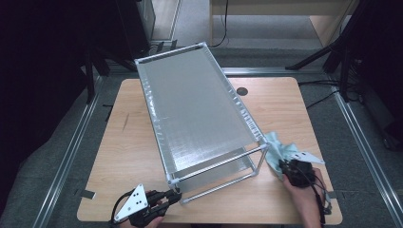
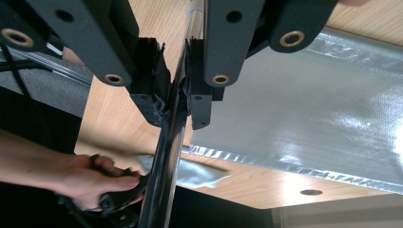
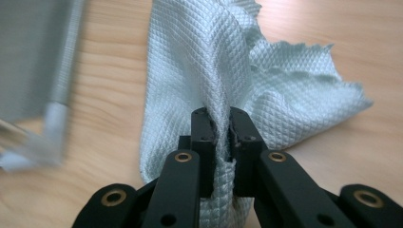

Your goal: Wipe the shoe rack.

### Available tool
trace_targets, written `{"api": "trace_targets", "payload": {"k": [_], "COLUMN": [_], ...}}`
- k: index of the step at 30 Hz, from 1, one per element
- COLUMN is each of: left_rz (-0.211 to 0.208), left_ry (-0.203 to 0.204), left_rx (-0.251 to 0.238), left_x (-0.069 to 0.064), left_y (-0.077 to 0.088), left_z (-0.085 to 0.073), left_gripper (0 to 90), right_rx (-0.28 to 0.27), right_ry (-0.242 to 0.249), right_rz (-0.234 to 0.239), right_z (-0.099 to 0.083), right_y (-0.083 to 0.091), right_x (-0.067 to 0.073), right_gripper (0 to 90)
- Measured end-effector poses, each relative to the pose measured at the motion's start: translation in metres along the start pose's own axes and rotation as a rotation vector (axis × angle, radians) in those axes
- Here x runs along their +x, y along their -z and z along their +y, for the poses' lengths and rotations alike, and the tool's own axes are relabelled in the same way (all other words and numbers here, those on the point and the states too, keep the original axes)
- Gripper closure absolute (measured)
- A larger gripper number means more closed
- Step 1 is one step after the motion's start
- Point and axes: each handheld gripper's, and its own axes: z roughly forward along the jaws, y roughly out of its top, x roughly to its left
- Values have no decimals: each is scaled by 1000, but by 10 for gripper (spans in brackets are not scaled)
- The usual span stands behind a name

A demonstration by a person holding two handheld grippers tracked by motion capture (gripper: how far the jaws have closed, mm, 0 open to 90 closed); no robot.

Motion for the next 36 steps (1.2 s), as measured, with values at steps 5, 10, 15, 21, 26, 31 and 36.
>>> {"api": "trace_targets", "payload": {"k": [5, 10, 15, 21, 26, 31, 36], "left_rz": [-2, 19, 42, 44, 49, 45, 42], "left_ry": [-13, -22, -26, -8, -10, -8, -9], "left_rx": [0, 2, -1, 5, 2, 0, -6], "left_x": [-3, -9, -11, -13, -14, -14, -14], "left_y": [-3, -6, -8, -10, -13, -13, -13], "left_z": [0, 0, 0, 0, 0, 0, -1], "left_gripper": [794, 771, 780, 798, 799, 801, 806], "right_rx": [-142, -107, -19, -73, -253, -399, -555], "right_ry": [-61, -38, -12, -41, -30, -37, 27], "right_rz": [24, 20, -82, -28, 21, 56, 169], "right_z": [-4, 2, -2, 2, 28, 52, 94], "right_y": [32, 9, -9, 6, 48, 86, 126], "right_x": [-14, -6, 1, 1, 19, 35, 74], "right_gripper": [558, 330, 501, 815, 820, 820, 818]}}
